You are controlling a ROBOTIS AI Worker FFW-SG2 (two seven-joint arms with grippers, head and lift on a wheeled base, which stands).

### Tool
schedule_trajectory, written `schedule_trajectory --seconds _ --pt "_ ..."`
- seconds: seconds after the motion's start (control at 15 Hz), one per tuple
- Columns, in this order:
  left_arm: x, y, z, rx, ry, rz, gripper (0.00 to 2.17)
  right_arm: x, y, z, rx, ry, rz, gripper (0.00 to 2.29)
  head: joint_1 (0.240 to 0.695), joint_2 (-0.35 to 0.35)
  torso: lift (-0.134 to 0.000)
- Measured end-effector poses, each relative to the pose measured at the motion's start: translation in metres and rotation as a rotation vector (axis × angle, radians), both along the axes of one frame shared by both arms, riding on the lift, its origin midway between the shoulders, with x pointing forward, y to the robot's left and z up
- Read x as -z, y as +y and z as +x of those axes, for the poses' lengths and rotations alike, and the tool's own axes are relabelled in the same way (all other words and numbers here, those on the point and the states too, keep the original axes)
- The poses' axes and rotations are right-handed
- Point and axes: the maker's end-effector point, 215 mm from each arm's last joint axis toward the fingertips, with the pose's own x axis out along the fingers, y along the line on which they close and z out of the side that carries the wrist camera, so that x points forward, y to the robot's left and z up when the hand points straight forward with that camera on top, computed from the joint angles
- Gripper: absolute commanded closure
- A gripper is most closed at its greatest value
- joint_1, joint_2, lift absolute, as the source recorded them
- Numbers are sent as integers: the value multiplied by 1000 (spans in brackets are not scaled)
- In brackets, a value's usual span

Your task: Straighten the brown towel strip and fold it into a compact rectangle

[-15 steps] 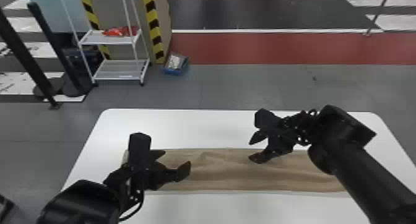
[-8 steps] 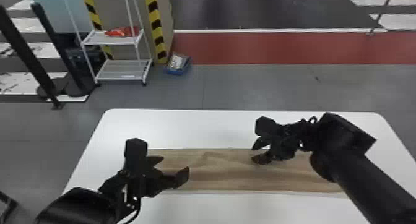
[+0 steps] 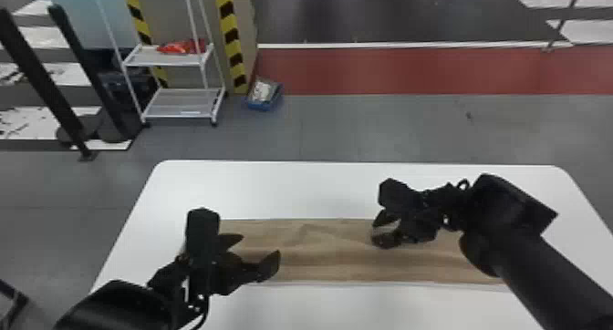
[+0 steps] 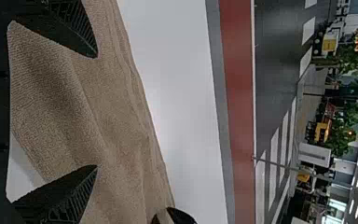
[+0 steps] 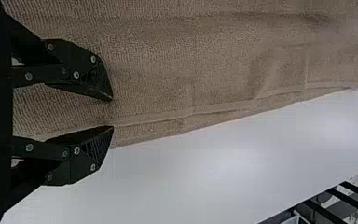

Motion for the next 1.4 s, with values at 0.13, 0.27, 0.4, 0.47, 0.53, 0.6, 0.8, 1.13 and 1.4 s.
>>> schedule_trajectory --seconds 0.13,0.27,0.4,0.47,0.53,0.6,0.8,1.13,1.4 --pt "0 -1 0 1 -5 -2 36 1 -1 -2 -3 0 2 822 695 47 0" --pt "-1 -2 1 1 -9 -2 36 0 1 -1 -7 -4 8 822 695 48 0" --pt "-2 -1 2 1 -11 0 36 -4 3 2 -8 -13 17 829 695 51 0" --pt "-3 0 2 1 -13 1 39 -6 4 4 -7 -18 21 967 695 52 0" --pt "-4 1 2 0 -16 0 36 -10 4 7 -5 -24 24 1058 695 54 0" --pt "-4 1 1 1 -17 -1 39 -12 4 9 -4 -27 24 1055 695 54 0" --pt "-4 1 0 2 -21 -2 39 -12 5 10 2 -30 28 1038 695 55 0" --pt "-4 2 1 0 -21 1 39 -9 4 13 40 -72 57 748 695 55 0" --pt "-2 1 0 1 -17 1 39 -7 2 11 42 -68 56 765 695 53 0"
